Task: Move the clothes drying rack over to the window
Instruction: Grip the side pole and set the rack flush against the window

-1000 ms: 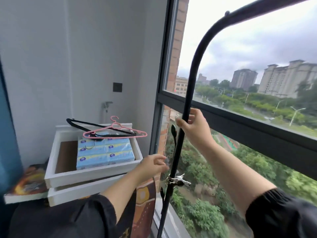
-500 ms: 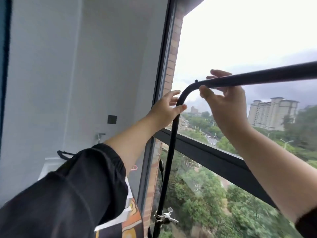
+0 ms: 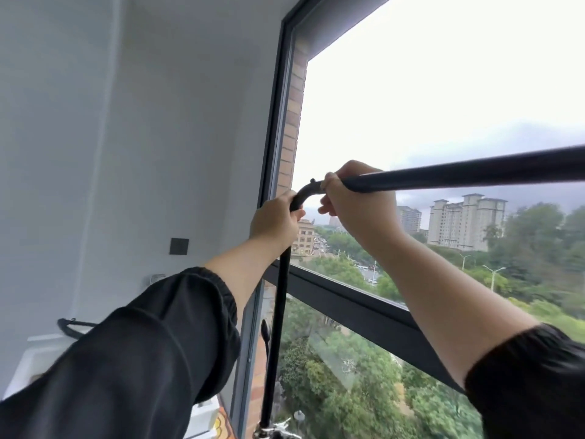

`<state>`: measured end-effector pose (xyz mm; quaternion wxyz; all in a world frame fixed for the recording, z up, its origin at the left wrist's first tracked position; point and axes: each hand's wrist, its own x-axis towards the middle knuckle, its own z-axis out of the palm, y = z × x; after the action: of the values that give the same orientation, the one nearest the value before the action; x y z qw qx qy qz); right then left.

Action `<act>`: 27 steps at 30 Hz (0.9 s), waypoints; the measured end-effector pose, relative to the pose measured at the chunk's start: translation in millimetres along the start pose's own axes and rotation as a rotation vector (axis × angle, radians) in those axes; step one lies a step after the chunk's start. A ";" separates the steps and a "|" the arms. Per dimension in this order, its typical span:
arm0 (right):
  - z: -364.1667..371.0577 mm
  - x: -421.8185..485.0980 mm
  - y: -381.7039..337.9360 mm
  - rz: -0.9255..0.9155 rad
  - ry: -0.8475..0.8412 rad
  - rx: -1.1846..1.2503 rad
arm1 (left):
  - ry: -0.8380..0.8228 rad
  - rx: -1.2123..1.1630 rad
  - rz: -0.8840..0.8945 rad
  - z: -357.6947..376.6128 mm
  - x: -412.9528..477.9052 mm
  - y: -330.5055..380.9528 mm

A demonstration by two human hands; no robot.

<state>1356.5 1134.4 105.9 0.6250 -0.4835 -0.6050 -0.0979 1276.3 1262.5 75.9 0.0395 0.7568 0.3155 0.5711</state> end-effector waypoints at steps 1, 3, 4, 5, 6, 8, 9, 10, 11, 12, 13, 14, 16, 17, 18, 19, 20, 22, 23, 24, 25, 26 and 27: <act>3.4 2.3 2.7 0.004 -0.005 0.000 | 0.011 0.024 -0.002 0.7 2.6 -2.1; 12.0 7.2 8.9 0.022 -0.012 0.005 | 0.033 0.056 -0.024 3.9 8.4 -7.0; 17.0 9.9 12.1 0.034 -0.014 0.015 | 0.041 0.067 -0.042 6.2 11.6 -10.3; 22.3 12.8 15.8 0.049 -0.014 0.028 | 0.046 0.071 -0.061 8.7 14.9 -14.4; 27.8 16.3 20.4 0.062 -0.010 0.042 | 0.045 0.072 -0.073 11.9 19.2 -18.9; 36.3 22.1 27.4 0.065 -0.002 0.040 | 0.045 0.084 -0.080 16.0 25.2 -26.4; 41.0 26.3 31.9 0.060 0.004 0.030 | 0.044 0.091 -0.079 18.8 29.0 -31.0; 45.1 30.2 36.3 0.058 0.007 0.023 | 0.044 0.095 -0.082 21.2 32.6 -35.4; 49.8 34.3 40.7 0.059 0.007 0.021 | 0.043 0.095 -0.087 23.5 36.2 -40.1; 55.0 38.2 44.7 0.064 0.004 0.021 | 0.046 0.091 -0.095 25.3 40.2 -45.5; 62.5 42.9 49.7 0.068 0.000 0.021 | 0.048 0.083 -0.110 27.8 44.8 -53.0; 68.3 46.7 52.8 0.069 -0.001 0.020 | 0.051 0.076 -0.121 28.7 48.7 -58.7; 82.4 54.3 59.5 0.075 -0.009 0.025 | 0.047 0.074 -0.135 29.8 55.9 -71.8; 88.1 57.4 62.0 0.076 -0.014 0.026 | 0.046 0.076 -0.138 30.4 59.2 -77.2; 94.2 60.6 64.3 0.078 -0.018 0.025 | 0.043 0.082 -0.140 30.8 62.7 -82.7; 100.7 64.2 67.1 0.076 -0.022 0.021 | 0.044 0.090 -0.142 31.5 66.2 -88.6; 107.3 67.2 68.9 0.076 -0.026 0.016 | 0.045 0.096 -0.145 32.6 70.2 -95.5; 115.5 70.6 70.1 0.066 -0.042 -0.010 | 0.049 0.095 -0.153 33.1 75.5 -105.6; 119.8 71.7 71.4 0.058 -0.049 -0.018 | 0.052 0.091 -0.153 32.7 77.0 -110.7; 122.2 72.4 71.5 0.050 -0.050 -0.026 | 0.057 0.087 -0.147 32.3 78.3 -114.8; 123.7 73.5 72.6 0.037 -0.045 -0.034 | 0.061 0.083 -0.125 32.5 78.9 -118.0; 123.0 74.1 71.9 0.028 -0.041 -0.045 | 0.060 0.072 -0.103 31.7 78.4 -118.4; 123.1 71.4 72.9 0.029 -0.034 -0.048 | 0.057 0.053 -0.086 31.0 73.3 -121.0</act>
<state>1344.3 1293.8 106.7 0.6044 -0.5083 -0.6060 -0.0951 1262.4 1406.7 75.9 0.0348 0.7267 0.3636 0.5818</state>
